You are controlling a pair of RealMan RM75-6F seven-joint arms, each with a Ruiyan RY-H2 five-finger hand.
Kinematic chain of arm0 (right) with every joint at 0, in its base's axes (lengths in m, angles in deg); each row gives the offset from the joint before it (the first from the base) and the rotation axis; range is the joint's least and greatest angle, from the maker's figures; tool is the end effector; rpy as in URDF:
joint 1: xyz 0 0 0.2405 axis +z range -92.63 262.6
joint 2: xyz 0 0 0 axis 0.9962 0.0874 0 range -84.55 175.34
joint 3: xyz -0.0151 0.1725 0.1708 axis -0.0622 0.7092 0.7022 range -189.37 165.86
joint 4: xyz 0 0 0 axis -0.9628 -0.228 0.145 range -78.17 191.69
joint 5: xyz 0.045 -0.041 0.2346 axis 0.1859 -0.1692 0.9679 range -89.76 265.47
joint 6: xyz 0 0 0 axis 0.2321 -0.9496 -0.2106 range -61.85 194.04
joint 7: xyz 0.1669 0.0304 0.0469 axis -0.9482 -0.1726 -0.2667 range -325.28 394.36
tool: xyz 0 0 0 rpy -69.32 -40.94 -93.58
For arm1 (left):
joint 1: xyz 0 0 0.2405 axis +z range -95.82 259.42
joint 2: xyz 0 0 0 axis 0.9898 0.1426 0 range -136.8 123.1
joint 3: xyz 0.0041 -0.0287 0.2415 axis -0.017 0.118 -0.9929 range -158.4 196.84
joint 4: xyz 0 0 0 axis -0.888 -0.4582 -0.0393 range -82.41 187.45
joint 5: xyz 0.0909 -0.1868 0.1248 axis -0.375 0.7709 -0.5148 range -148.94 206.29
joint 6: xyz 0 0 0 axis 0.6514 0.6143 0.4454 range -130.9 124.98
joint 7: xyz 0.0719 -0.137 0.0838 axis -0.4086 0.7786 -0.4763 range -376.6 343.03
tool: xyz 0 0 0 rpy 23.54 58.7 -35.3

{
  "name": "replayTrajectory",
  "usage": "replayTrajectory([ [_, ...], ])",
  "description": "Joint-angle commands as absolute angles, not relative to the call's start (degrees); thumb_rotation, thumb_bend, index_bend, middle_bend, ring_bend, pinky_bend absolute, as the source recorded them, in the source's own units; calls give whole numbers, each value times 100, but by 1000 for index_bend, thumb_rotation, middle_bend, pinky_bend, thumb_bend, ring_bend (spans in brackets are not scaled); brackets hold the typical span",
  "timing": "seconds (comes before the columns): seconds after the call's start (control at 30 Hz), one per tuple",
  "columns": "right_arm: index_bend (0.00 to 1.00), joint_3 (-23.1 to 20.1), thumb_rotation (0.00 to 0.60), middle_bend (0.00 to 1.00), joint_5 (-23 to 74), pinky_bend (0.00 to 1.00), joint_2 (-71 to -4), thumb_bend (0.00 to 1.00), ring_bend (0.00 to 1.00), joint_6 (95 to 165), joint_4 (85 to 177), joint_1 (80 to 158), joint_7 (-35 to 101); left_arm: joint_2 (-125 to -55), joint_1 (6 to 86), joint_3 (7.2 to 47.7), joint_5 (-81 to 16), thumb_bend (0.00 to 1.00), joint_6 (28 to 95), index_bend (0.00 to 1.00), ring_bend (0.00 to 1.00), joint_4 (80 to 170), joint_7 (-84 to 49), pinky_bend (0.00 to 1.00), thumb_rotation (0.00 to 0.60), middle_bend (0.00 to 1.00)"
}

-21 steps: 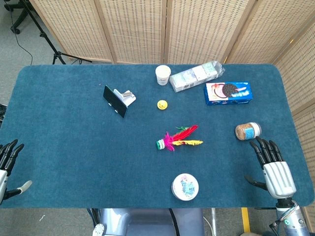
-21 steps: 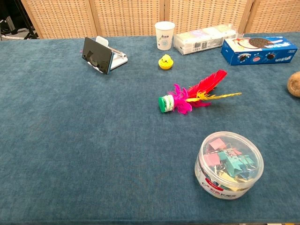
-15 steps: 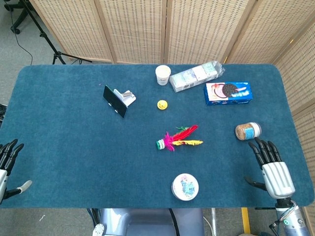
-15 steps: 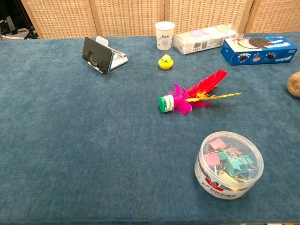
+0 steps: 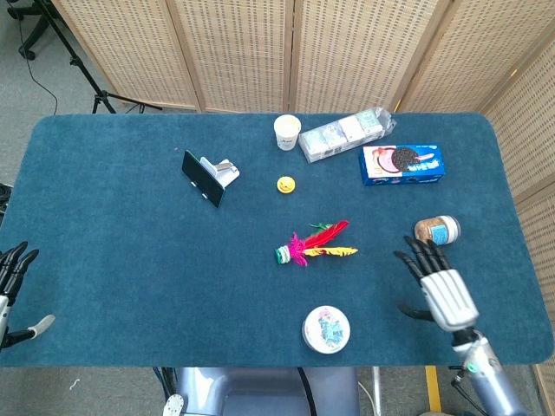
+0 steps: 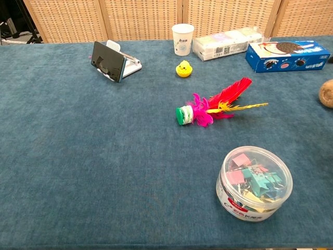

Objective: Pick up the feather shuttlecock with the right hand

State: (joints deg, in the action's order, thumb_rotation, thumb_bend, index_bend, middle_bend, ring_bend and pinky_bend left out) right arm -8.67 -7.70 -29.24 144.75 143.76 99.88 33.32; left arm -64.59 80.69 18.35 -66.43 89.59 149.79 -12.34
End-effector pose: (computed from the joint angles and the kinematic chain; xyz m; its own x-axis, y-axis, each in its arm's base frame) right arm -0.2453 -0.2581 0.0460 0.3361 -0.0606 0.9399 -0.8948 -0.3318 0.2986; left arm -0.2886 0.1772 0.1489 0.3469 -0.0292 0.9374 0.9314 -0.1070 -0.3480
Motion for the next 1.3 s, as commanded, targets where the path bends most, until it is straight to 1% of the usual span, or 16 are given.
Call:
replayTrajectory([
  [0.03, 297, -602, 600, 0, -828, 0, -3423, 67, 0, 14008, 14123, 10530, 3327, -6462, 8037, 1861, -6564, 0, 8882, 0, 0, 14997, -1264, 0, 600, 0],
  [0.13, 341, -470, 600, 0, -787, 0, -3887, 136, 0, 13713, 13802, 10875, 3548, -6446, 8008, 1893, -6459, 0, 8805, 0, 0, 15011, -1240, 0, 600, 0],
  [0.3, 372, -412, 600, 0, -622, 0, -4516, 165, 0, 13327, 13308, 11221, 3975, -6407, 7987, 1919, -6385, 0, 8756, 0, 0, 15010, -1160, 0, 600, 0],
  [0.5, 372, -353, 600, 0, -646, 0, -4950, 225, 0, 13380, 12746, 11424, 4357, -6382, 7987, 1928, -6377, 0, 8766, 0, 0, 14994, -1078, 0, 600, 0],
  [0.67, 372, -268, 600, 1, -585, 0, -5128, 258, 0, 13465, 12451, 11530, 4472, -6362, 7980, 1927, -6358, 0, 8739, 0, 0, 15002, -1032, 0, 600, 0],
  [0.87, 392, -268, 600, 1, -476, 0, -5150, 260, 0, 13419, 12222, 11604, 4565, -6367, 7979, 1910, -6392, 0, 8734, 0, 0, 15007, -1061, 0, 600, 0],
  [1.07, 432, -256, 600, 6, -306, 0, -5255, 330, 0, 13313, 11924, 11687, 4517, -6384, 7970, 1900, -6401, 0, 8707, 0, 0, 15024, -1124, 0, 600, 0],
  [1.13, 447, -265, 600, 13, -273, 0, -5286, 374, 0, 13304, 11854, 11703, 4482, -6391, 7964, 1905, -6383, 0, 8690, 0, 0, 15027, -1137, 0, 600, 0],
  [1.3, 466, -292, 600, 19, -204, 0, -5382, 386, 0, 13282, 11659, 11747, 4392, -6394, 7947, 1920, -6339, 0, 8653, 0, 0, 15030, -1147, 0, 600, 0],
])
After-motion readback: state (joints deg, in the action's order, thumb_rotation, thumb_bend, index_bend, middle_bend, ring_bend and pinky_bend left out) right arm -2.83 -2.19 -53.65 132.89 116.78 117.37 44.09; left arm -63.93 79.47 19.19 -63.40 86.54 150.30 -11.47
